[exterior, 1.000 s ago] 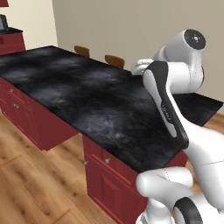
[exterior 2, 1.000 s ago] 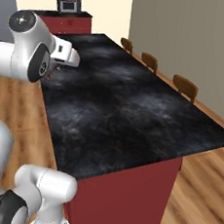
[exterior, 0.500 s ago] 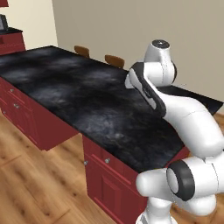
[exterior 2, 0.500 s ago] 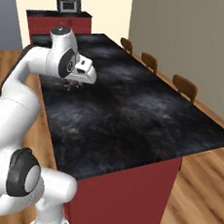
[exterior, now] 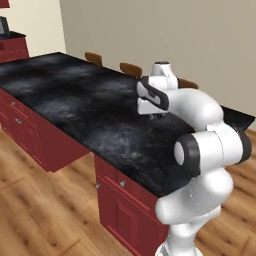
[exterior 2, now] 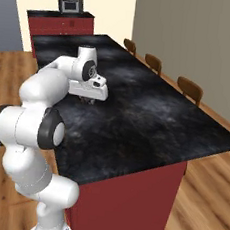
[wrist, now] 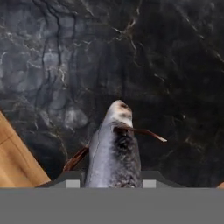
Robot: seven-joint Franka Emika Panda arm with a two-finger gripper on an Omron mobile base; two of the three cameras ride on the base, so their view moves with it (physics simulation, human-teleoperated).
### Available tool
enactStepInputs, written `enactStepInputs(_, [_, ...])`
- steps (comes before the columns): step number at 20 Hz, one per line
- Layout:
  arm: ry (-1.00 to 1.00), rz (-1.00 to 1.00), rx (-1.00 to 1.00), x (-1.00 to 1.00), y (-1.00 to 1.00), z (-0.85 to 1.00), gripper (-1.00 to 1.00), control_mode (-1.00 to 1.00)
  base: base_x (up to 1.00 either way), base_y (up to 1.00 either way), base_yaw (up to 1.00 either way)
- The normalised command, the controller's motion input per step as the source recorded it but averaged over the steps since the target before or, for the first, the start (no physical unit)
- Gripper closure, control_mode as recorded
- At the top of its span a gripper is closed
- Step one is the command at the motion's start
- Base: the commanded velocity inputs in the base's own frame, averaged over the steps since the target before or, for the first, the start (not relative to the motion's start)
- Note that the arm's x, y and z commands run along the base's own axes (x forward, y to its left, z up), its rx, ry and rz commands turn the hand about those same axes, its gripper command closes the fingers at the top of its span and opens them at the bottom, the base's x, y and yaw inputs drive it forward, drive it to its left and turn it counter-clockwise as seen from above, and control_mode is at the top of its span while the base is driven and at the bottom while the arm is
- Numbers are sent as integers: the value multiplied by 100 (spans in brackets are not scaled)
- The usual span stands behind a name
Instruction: Open the fridge, remove the orange, potato, and fish, and place them on any counter.
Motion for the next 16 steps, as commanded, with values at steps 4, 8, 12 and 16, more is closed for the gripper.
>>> enactStepInputs(4, [22, 0, 0, 28, 0, -100, 100, -100, 0, 0, 0])
enactStepInputs(8, [6, 0, 0, 18, 0, -100, 100, -100, 0, 0, 0])
enactStepInputs(12, [0, 0, 0, 31, 0, -100, 100, -100, 0, 0, 0])
enactStepInputs(16, [-20, 1, 4, 25, 0, -100, 100, -100, 0, 0, 0])
